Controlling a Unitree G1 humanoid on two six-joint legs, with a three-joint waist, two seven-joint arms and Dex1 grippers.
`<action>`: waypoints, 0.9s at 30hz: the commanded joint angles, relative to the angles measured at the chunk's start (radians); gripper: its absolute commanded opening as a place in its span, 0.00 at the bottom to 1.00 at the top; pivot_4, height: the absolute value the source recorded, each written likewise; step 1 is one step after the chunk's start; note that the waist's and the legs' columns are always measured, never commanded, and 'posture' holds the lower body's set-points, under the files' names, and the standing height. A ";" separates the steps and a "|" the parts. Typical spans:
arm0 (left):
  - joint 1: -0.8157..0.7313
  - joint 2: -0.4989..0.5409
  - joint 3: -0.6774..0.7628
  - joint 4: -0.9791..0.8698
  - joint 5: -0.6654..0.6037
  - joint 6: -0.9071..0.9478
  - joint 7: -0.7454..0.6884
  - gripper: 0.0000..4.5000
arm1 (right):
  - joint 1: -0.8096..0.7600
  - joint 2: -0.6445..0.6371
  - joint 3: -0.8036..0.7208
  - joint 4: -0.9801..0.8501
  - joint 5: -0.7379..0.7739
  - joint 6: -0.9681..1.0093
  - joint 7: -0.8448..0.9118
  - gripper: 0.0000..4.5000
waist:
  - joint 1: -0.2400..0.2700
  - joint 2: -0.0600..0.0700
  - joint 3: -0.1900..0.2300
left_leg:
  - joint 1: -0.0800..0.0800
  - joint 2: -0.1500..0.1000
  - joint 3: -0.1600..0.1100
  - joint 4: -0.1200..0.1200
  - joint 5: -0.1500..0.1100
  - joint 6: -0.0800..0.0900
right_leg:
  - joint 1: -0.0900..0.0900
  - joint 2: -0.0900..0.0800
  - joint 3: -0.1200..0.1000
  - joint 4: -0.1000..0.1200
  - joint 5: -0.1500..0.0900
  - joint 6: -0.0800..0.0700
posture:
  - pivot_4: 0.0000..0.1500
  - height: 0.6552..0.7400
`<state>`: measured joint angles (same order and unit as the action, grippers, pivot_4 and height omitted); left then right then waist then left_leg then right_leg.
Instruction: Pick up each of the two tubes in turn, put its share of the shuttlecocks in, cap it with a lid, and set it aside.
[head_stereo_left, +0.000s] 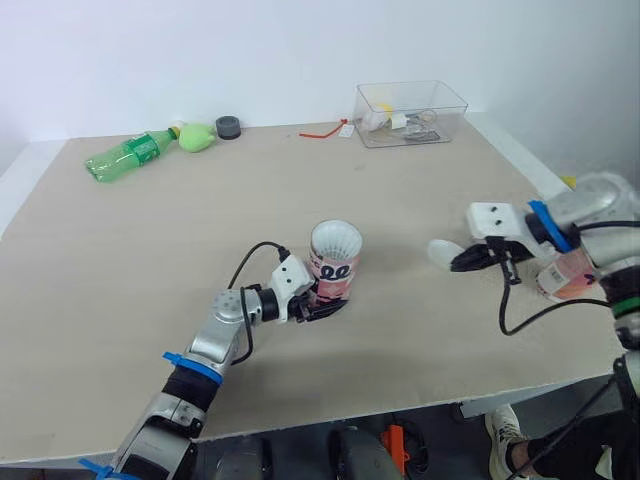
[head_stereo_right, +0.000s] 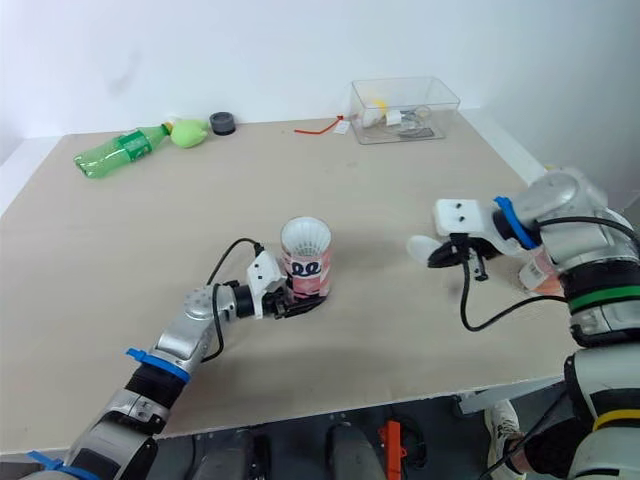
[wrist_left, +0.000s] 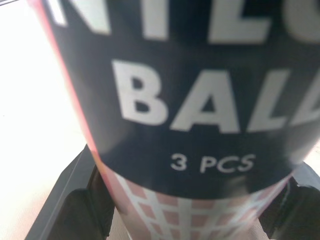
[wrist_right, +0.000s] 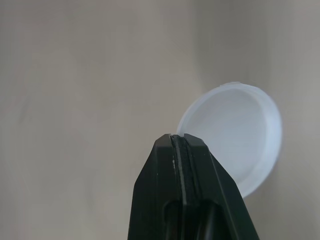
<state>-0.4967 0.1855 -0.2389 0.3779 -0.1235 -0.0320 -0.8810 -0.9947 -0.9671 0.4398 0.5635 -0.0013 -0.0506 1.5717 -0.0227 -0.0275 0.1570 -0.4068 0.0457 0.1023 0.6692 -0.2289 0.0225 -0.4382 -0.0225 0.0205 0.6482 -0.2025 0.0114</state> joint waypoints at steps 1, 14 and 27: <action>-0.022 0.004 0.004 0.064 0.024 -0.018 0.012 0.69 | -0.107 0.017 0.038 0.025 0.026 -0.099 0.043 0.01 | 0.000 0.000 0.000 | 0.000 0.000 0.000 0.000 0.000 0.000 | 0.000 0.000 0.000 0.000 0.000 0.000 | 1.00 1.00; -0.208 -0.012 0.065 0.358 0.007 -0.100 -0.002 0.69 | -0.555 0.189 0.157 0.417 0.027 -0.541 0.043 0.01 | -0.002 0.000 0.000 | 0.001 0.001 0.004 0.000 0.002 0.002 | -0.002 0.000 0.000 0.000 0.003 -0.005 | 1.00 1.00; -0.162 -0.024 0.044 0.291 -0.004 -0.086 -0.098 0.69 | -0.638 0.192 0.467 0.203 0.365 -0.647 0.043 0.01 | 0.000 0.000 0.000 | -0.002 0.001 0.001 -0.005 -0.001 0.000 | -0.004 0.000 0.001 0.001 0.003 -0.008 | 1.00 1.00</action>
<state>-0.6834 0.1650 -0.1833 0.6814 -0.1308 -0.1418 -0.9625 -1.5868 -0.7521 0.8798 0.8296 0.2919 -0.6882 1.5762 -0.0229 -0.0271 0.1571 -0.4085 0.0462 0.1033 0.6642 -0.2301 0.0226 -0.4421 -0.0226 0.0209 0.6490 -0.2002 0.0034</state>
